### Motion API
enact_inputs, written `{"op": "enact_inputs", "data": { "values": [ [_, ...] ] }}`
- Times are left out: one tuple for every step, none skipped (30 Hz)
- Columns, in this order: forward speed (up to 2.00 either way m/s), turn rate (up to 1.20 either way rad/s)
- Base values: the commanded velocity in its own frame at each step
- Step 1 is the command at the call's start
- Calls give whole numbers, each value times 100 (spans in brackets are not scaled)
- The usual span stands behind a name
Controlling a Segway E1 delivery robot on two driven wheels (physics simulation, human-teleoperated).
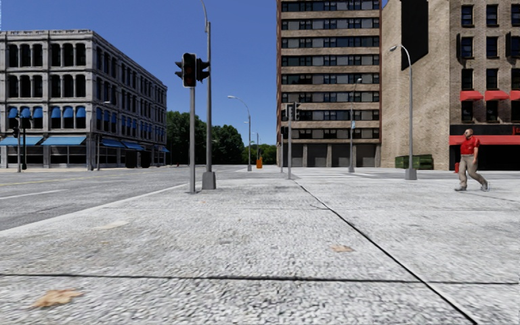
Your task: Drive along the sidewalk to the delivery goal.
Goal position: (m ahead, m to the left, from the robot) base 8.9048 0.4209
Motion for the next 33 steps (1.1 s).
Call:
{"op": "enact_inputs", "data": {
  "values": [
    [200, 20],
    [200, 20],
    [200, 20],
    [200, 20],
    [200, 20],
    [200, 20],
    [200, 20],
    [200, 20],
    [200, 20],
    [200, 20],
    [200, 20],
    [200, 20],
    [200, 20],
    [200, 21],
    [200, 21],
    [200, 21],
    [200, 21],
    [200, 21],
    [200, 21],
    [200, 21],
    [200, 21],
    [200, 21],
    [200, 21],
    [200, 21],
    [200, 21],
    [200, 21],
    [200, 13],
    [200, 13],
    [200, 0],
    [200, 0],
    [200, 0],
    [200, 0],
    [200, 0]
  ]
}}
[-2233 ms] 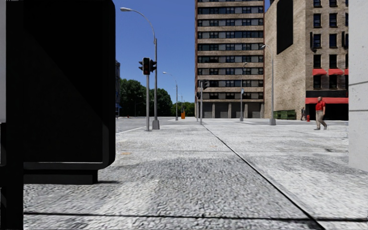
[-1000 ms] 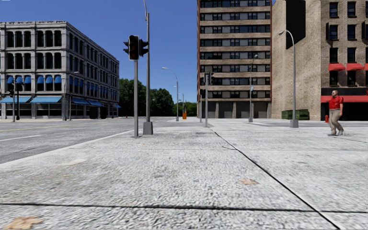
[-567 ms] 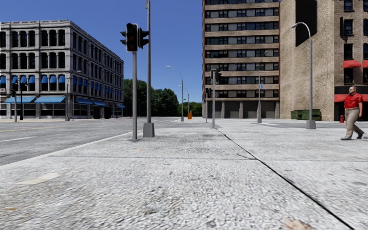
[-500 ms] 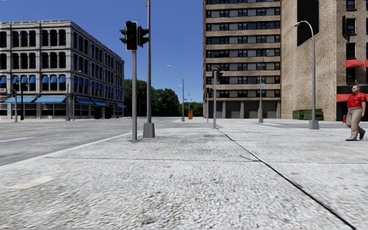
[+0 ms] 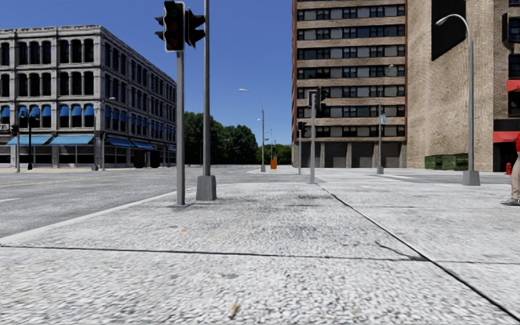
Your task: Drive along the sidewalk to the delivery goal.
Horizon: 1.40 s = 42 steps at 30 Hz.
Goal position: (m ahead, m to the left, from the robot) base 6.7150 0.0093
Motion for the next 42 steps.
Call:
{"op": "enact_inputs", "data": {
  "values": [
    [200, 0],
    [200, 0],
    [200, 0],
    [200, 0],
    [200, 0],
    [200, 0],
    [200, 0],
    [200, 0],
    [200, 0],
    [200, 0],
    [200, 0],
    [200, 0],
    [200, 0],
    [200, 0],
    [200, 0],
    [200, 0],
    [200, 0],
    [200, 0],
    [200, 0],
    [200, 0],
    [200, 0],
    [200, 0],
    [200, 0],
    [200, 0],
    [200, 0],
    [200, 0],
    [200, 0],
    [200, 0],
    [200, 0],
    [200, 0],
    [200, 0],
    [200, 0],
    [200, 0],
    [200, 0],
    [200, 0],
    [200, 0],
    [200, 0],
    [200, 0],
    [200, 0],
    [200, 0],
    [200, 0],
    [200, 0]
  ]
}}
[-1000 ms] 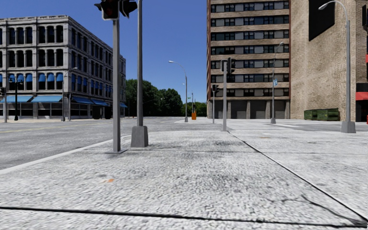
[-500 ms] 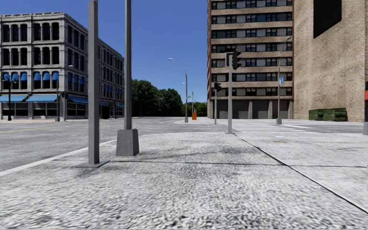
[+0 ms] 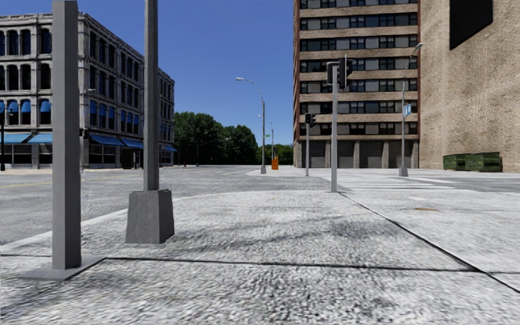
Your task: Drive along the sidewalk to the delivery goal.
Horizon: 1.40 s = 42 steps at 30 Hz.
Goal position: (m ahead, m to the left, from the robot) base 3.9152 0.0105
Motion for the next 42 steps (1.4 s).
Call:
{"op": "enact_inputs", "data": {
  "values": [
    [200, 0],
    [200, 0],
    [200, 0],
    [200, 0],
    [200, 0],
    [200, 0],
    [200, 0],
    [200, 0],
    [200, 0],
    [200, 0],
    [200, 0],
    [200, 0],
    [200, 0],
    [200, 0],
    [200, 0],
    [200, 0],
    [200, 0],
    [200, 0],
    [200, 0],
    [200, 0],
    [200, 0],
    [200, 0],
    [200, 0],
    [200, 0],
    [200, 0],
    [200, 0],
    [200, 0],
    [200, 0],
    [200, 0],
    [200, 0],
    [200, 0],
    [200, 0],
    [200, 0],
    [200, 0],
    [200, 0],
    [200, 0],
    [200, 0],
    [200, 0],
    [200, 0],
    [200, 0],
    [200, 4],
    [195, 10]
  ]
}}
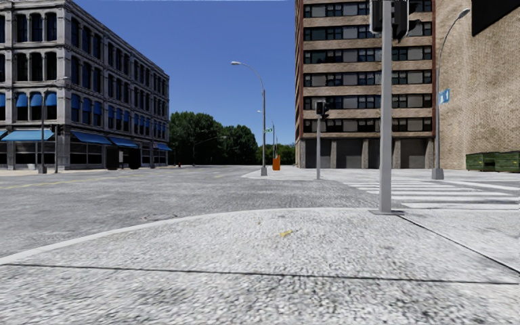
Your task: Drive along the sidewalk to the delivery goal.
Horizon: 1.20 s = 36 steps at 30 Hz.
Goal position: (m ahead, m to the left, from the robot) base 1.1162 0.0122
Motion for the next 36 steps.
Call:
{"op": "enact_inputs", "data": {
  "values": [
    [195, 10],
    [161, 16],
    [125, 20],
    [97, 21],
    [97, 21],
    [82, 21],
    [60, 21],
    [41, 21],
    [32, 21],
    [32, 21],
    [26, 21],
    [23, 21],
    [17, 21],
    [17, 21],
    [9, 21],
    [0, 21],
    [0, 16],
    [0, 16],
    [0, 0],
    [0, 0],
    [0, 0],
    [0, 0],
    [0, 0],
    [0, 0],
    [0, 0],
    [0, 0],
    [0, 0],
    [0, 0],
    [0, 0],
    [0, 0],
    [0, 0],
    [0, 0],
    [0, 0],
    [0, 0],
    [0, 0],
    [0, 0]
  ]
}}
